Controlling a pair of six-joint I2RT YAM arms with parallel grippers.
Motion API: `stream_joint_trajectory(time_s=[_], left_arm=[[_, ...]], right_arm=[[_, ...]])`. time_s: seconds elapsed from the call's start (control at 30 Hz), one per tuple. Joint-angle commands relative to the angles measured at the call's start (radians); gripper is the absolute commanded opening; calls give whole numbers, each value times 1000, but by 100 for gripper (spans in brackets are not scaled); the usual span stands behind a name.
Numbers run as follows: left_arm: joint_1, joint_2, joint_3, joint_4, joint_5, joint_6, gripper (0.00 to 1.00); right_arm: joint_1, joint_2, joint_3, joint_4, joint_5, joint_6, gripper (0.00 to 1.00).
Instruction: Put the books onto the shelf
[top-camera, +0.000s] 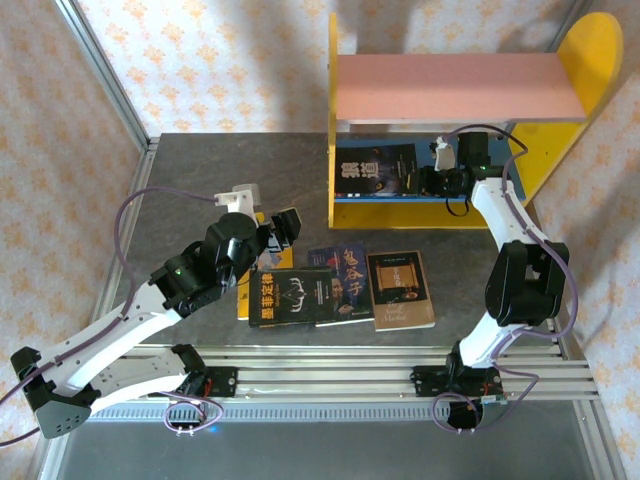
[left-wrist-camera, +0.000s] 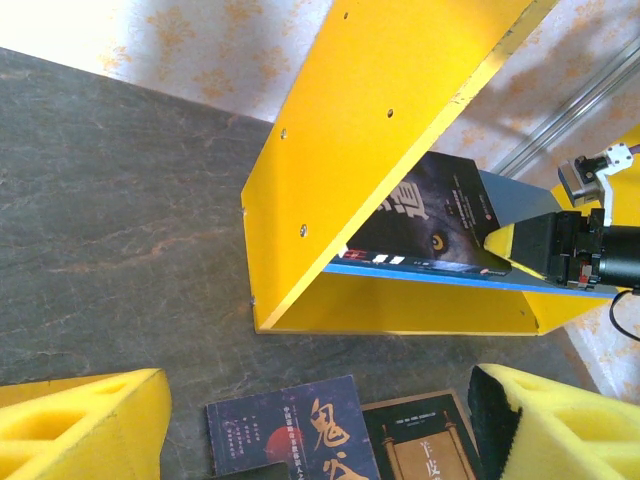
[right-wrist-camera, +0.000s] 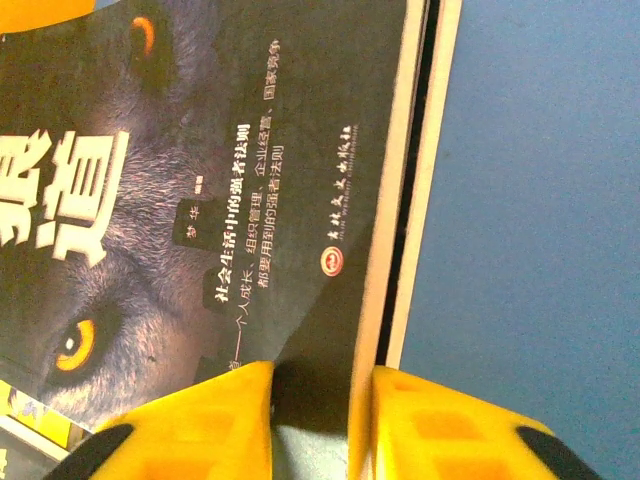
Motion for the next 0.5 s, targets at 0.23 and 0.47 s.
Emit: stream_joint_trajectory(time_s=[0.23,0.47], left_arm=[[8,79,114,-153,-1,0,78],[8,227,207,-236,64,14,78]], right_arm=[[19,-64,20,-10,105,141,54],[73,-322,-206,85,288,285,65]])
